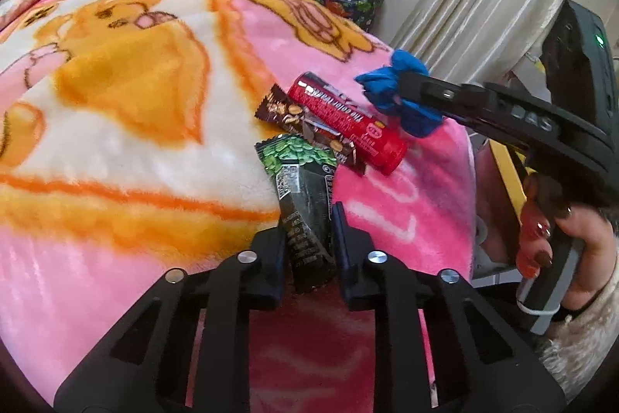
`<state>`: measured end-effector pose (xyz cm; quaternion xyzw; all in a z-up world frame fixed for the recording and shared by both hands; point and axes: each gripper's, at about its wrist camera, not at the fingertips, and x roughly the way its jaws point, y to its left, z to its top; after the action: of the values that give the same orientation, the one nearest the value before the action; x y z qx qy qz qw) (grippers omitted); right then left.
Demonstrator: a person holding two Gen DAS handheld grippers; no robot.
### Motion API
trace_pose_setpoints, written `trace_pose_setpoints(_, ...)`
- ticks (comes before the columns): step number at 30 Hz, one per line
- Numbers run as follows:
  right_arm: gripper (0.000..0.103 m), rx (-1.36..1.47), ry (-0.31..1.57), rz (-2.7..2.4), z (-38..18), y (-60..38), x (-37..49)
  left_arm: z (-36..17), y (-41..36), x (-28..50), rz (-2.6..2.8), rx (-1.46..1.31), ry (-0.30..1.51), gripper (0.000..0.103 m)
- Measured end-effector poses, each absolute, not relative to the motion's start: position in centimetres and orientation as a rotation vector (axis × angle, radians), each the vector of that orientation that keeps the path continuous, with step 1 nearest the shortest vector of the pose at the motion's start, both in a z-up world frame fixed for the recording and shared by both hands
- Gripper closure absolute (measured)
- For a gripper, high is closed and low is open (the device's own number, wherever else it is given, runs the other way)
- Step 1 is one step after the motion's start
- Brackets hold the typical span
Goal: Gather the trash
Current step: 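Grasp the blue cloth with the right tool while the left grasps the black-green snack packet, then lift both held items and carry them over the yellow-rimmed bin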
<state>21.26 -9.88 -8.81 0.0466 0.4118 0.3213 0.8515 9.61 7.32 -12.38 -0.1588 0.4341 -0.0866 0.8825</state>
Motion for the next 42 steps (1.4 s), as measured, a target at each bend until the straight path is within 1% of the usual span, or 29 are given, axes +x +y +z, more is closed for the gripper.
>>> trace_pose_setpoints(10,0.086,0.083,0.775,0.652,-4.8,-12.1,17.2,-9.7,6.1,9.3,-0.247,-0.338,0.823,0.092)
trace_pose_setpoints(17,0.086,0.135,0.718,0.617,-3.0,-14.7,15.6,-7.7,4.5,9.3,-0.282,-0.308,0.783,0.092)
trace_pose_setpoints(24,0.086,0.144,0.679,0.593,-2.0,-16.4,14.7,-6.7,3.2,9.1,-0.306,-0.285,0.767,0.092)
trace_pose_setpoints(42,0.086,0.221,0.629,0.539,-1.4,-19.9,13.6,-5.0,0.8,9.0,-0.339,-0.226,0.743,0.092)
